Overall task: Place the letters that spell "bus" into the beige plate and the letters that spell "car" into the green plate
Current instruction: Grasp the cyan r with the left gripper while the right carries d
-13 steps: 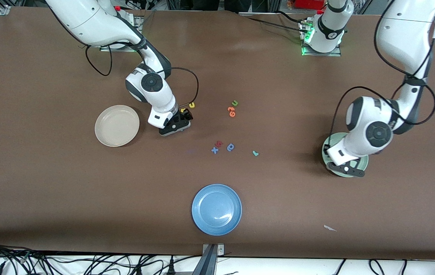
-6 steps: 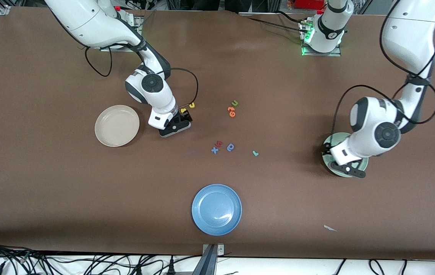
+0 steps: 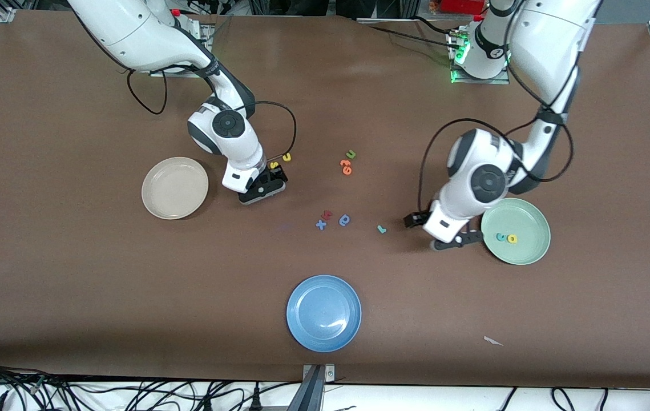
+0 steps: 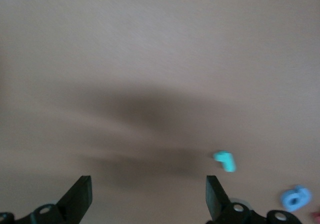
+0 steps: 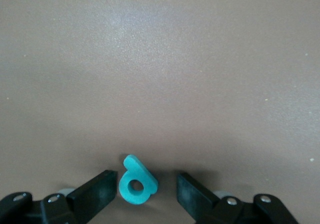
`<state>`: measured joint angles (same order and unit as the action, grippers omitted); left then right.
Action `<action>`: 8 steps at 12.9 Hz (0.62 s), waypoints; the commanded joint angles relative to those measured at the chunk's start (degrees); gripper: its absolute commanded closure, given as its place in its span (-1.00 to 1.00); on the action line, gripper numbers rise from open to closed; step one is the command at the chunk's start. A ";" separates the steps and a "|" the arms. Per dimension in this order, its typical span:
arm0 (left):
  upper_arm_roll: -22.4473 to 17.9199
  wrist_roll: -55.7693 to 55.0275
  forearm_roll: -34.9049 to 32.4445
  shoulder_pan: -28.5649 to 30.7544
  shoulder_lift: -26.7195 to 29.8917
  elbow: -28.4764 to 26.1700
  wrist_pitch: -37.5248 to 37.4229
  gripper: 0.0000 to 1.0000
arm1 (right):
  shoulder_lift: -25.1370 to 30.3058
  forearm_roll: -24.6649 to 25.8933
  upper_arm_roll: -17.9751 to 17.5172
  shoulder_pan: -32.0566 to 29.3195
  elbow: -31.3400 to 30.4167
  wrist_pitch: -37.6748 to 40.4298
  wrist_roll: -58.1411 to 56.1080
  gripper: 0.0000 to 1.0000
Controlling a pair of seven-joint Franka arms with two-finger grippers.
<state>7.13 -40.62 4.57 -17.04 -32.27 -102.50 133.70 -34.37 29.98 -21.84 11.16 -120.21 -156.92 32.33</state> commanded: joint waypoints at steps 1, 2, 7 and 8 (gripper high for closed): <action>-0.71 -10.93 1.58 -3.86 -4.19 2.13 5.32 -1.00 | -0.61 1.40 1.18 0.70 -0.82 -0.66 0.01 0.05; -0.89 -14.80 1.32 -5.62 -5.68 2.31 6.74 -1.00 | -0.52 1.40 1.18 0.70 -0.82 -0.66 0.01 0.10; -2.91 -27.84 -3.51 -10.21 -12.29 11.36 4.56 -0.79 | 0.36 1.31 1.44 0.70 -0.73 -0.58 -0.52 0.39; -2.91 -27.85 -3.61 -10.21 -12.37 11.36 4.47 -0.70 | 0.44 1.31 1.36 0.70 -0.73 -0.49 -0.61 0.45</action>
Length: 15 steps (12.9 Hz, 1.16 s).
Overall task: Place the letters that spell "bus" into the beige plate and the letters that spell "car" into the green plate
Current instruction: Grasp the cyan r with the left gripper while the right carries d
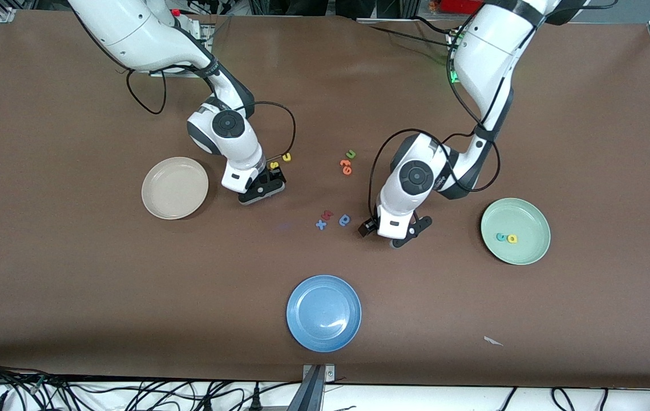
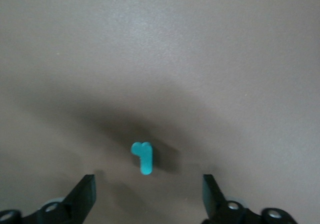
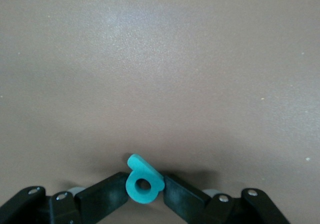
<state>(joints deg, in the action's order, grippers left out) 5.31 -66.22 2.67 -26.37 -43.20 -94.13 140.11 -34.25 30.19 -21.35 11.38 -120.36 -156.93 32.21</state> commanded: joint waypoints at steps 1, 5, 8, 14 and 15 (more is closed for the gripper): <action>-1.44 -2.24 -1.87 -0.87 -1.54 2.99 -1.95 -0.58 | 0.41 1.10 0.96 0.48 -0.58 -0.48 -0.48 0.49; -1.45 -2.16 -4.78 -0.52 -2.59 2.90 -1.95 -0.19 | 4.44 0.31 0.96 0.40 -0.58 4.59 -0.74 0.54; -1.53 -2.24 -4.69 -0.61 -2.59 2.90 -1.95 0.23 | 10.33 -0.22 0.87 0.22 -2.42 9.52 -1.18 0.54; -1.88 -1.89 -4.95 -0.44 -2.24 3.16 -3.96 0.68 | 17.62 -1.28 0.87 -4.85 -9.00 9.80 -8.27 0.54; -1.89 -1.63 -4.95 -0.35 -1.98 3.43 -4.92 0.74 | 19.30 -1.28 0.87 -7.58 -10.84 9.80 -12.74 0.54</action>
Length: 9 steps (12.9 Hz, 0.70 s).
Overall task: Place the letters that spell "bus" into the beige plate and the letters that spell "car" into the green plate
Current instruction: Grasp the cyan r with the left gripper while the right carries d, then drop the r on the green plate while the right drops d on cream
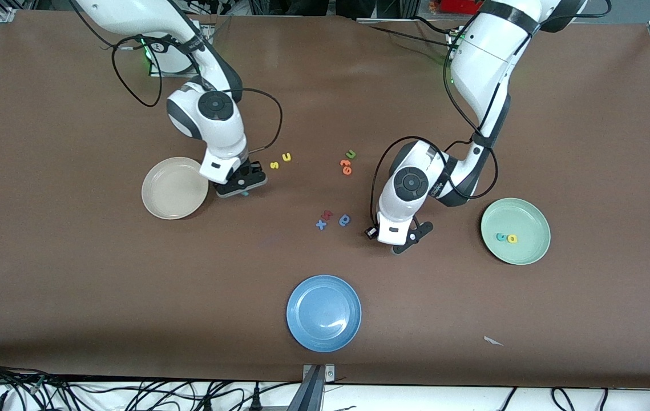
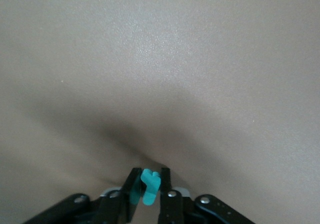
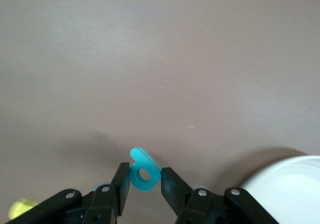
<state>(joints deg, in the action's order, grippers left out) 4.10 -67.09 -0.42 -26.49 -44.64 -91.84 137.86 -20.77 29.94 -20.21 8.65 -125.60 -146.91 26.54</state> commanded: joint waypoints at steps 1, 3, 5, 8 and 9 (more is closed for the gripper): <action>-0.76 -0.50 -2.22 0.03 -0.54 2.88 -5.20 0.77 | 7.05 -1.02 -0.27 -7.57 -6.58 0.13 -11.11 0.54; -0.68 4.92 -3.45 1.70 -0.45 6.84 -13.54 0.80 | 8.90 -1.11 -0.27 -11.01 -6.76 3.89 -16.58 0.54; -0.59 16.58 -3.45 4.85 0.95 7.29 -17.78 0.81 | 9.35 -1.46 -0.27 -13.83 -6.85 5.22 -20.28 0.50; -0.59 38.19 -3.45 11.52 2.62 7.12 -23.40 0.81 | 8.82 -5.32 -0.27 -13.93 -7.82 5.49 -20.03 -0.27; -0.68 45.48 -3.45 13.55 3.06 7.03 -25.42 0.81 | 8.73 -5.51 -0.27 -13.93 -7.99 5.58 -19.94 -0.49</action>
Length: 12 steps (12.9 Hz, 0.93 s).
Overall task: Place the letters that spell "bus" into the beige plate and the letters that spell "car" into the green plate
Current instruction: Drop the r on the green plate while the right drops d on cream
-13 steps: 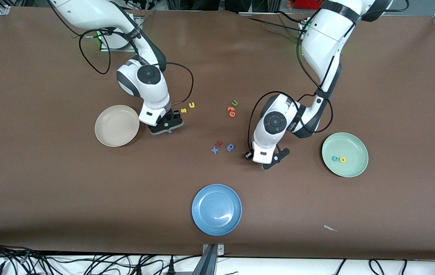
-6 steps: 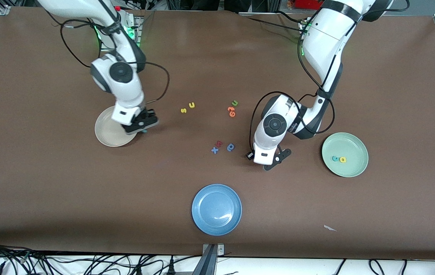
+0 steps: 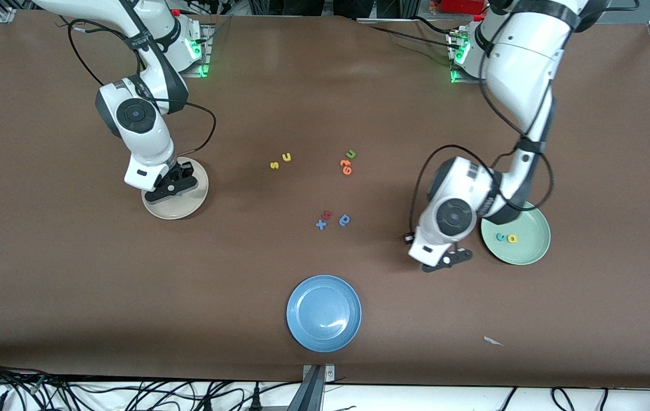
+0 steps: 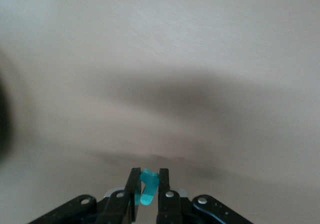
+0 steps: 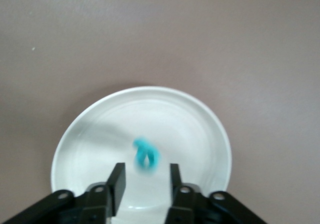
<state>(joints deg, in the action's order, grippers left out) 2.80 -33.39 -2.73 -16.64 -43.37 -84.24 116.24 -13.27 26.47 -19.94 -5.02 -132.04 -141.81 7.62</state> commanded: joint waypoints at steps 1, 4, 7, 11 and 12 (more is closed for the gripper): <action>0.63 17.94 -1.13 5.90 2.50 -0.74 -4.87 0.81 | 1.23 -2.12 -0.54 -0.25 -1.56 0.57 -0.85 -0.56; 0.63 33.69 -1.13 12.14 3.56 -1.10 -6.37 0.81 | 1.23 -8.86 -3.86 0.01 -1.47 1.27 2.90 -0.56; 0.63 44.52 -4.44 16.20 3.47 -1.53 -7.16 0.62 | -0.35 -14.06 -7.31 3.15 -1.12 -0.30 12.12 -0.56; 0.89 46.67 -8.27 17.60 3.56 -0.57 -8.75 -1.00 | -5.96 -14.34 -7.22 11.07 -0.86 -9.77 25.22 -0.56; 0.72 43.96 -5.64 17.70 3.73 -0.48 -8.75 -1.00 | -7.63 -14.34 -7.13 12.65 -0.59 -11.89 27.51 -0.56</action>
<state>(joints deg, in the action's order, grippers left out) 2.90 12.34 -10.02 0.05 -41.09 -84.44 108.81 -17.60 13.00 -27.46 5.50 -132.89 -149.58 31.55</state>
